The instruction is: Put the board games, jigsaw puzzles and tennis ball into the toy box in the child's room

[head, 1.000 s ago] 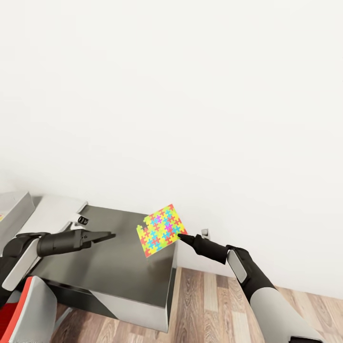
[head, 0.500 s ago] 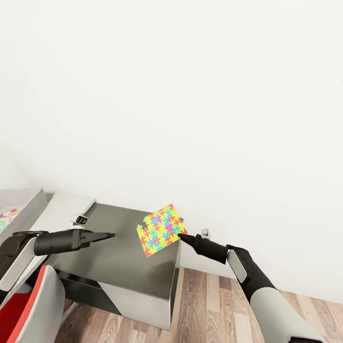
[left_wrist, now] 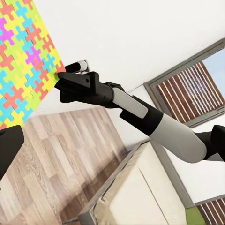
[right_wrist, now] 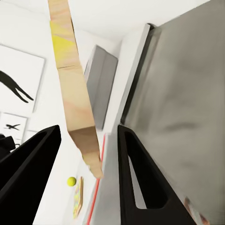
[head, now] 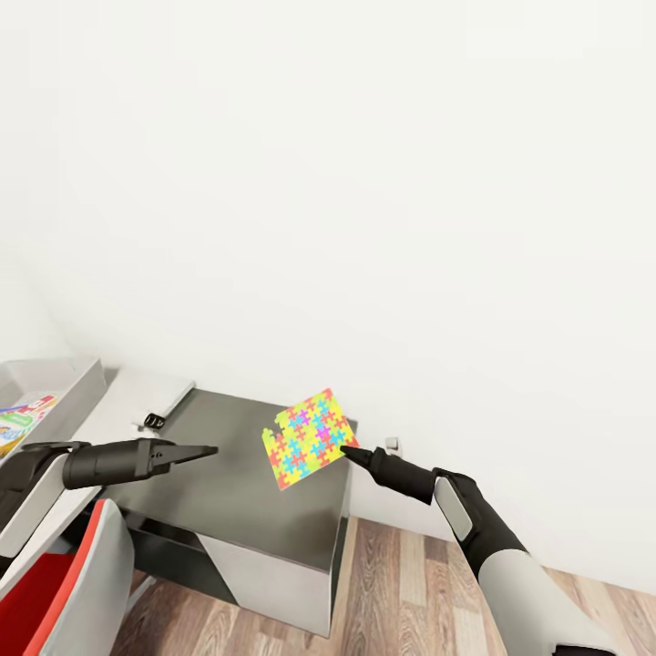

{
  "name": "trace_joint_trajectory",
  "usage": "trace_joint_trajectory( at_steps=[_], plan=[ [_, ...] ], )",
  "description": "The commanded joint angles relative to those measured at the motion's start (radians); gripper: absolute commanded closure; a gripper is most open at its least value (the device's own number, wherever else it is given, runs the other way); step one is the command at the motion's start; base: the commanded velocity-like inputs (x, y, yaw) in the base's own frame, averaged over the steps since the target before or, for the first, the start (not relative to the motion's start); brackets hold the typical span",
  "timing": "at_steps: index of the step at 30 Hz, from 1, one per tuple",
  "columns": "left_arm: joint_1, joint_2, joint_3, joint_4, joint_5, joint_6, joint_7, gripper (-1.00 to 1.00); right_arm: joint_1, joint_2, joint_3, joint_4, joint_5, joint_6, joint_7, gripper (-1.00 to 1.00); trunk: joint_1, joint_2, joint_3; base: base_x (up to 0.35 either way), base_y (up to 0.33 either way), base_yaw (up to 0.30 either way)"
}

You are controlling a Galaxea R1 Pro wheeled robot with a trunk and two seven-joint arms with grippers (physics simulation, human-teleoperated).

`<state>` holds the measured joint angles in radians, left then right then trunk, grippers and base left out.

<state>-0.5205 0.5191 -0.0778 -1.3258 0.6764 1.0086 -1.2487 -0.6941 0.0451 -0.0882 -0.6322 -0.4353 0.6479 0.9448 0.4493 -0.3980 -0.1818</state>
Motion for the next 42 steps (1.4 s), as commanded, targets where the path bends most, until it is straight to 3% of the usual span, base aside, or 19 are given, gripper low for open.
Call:
trace_joint_trajectory(
  at_steps=[1, 42],
  plan=[
    [-0.001, 0.001, -0.002, 0.0, 0.004, 0.007, -0.001, -1.0, -0.001, 0.001, -0.004, 0.0, 0.0, -0.001, 0.003, 1.0, 0.001, -0.002, 0.0, 0.0, 0.0, 0.073],
    [-0.001, 0.013, 0.0, 0.0, 0.008, 0.005, -0.003, -1.0, -0.001, 0.002, -0.003, 0.0, 0.001, -0.016, 0.001, 1.0, 0.001, -0.002, 0.068, 0.0, 0.018, 0.079]
  ],
)
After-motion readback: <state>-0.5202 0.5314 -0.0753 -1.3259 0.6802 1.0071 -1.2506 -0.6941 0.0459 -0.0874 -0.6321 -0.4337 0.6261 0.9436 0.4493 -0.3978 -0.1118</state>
